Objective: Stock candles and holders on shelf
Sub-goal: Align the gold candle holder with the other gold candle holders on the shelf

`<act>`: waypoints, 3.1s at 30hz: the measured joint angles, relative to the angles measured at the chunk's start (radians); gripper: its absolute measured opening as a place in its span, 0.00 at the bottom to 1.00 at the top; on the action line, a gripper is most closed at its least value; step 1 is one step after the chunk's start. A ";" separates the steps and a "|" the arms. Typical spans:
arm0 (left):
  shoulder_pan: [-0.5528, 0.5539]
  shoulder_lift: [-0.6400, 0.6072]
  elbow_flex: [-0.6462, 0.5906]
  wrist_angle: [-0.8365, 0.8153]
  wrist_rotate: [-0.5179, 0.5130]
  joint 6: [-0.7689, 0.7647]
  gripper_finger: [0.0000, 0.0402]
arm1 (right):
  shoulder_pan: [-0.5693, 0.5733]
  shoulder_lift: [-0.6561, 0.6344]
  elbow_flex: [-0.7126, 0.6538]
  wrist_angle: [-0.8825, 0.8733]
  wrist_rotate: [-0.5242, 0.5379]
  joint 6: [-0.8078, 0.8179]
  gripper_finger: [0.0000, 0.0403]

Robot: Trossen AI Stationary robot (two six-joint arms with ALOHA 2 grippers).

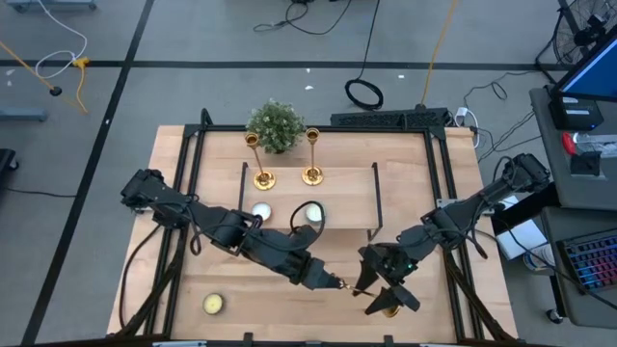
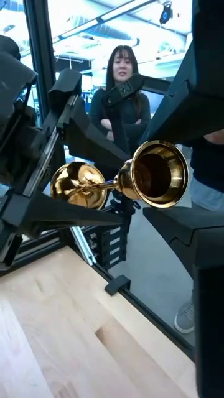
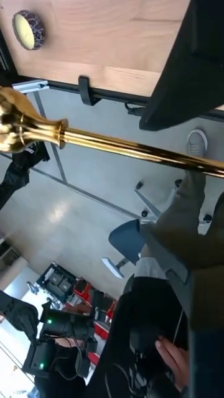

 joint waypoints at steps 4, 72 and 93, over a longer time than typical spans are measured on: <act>-0.003 0.000 0.000 0.000 0.000 -0.008 0.38 | 0.000 0.000 0.000 0.001 0.000 0.000 0.55; 0.035 -0.011 0.000 0.085 0.025 0.114 0.85 | 0.014 0.001 0.001 0.016 -0.044 0.004 0.04; -0.099 -0.232 0.000 -0.013 -0.254 0.274 0.66 | -0.062 -0.057 0.000 0.065 0.262 -0.113 0.04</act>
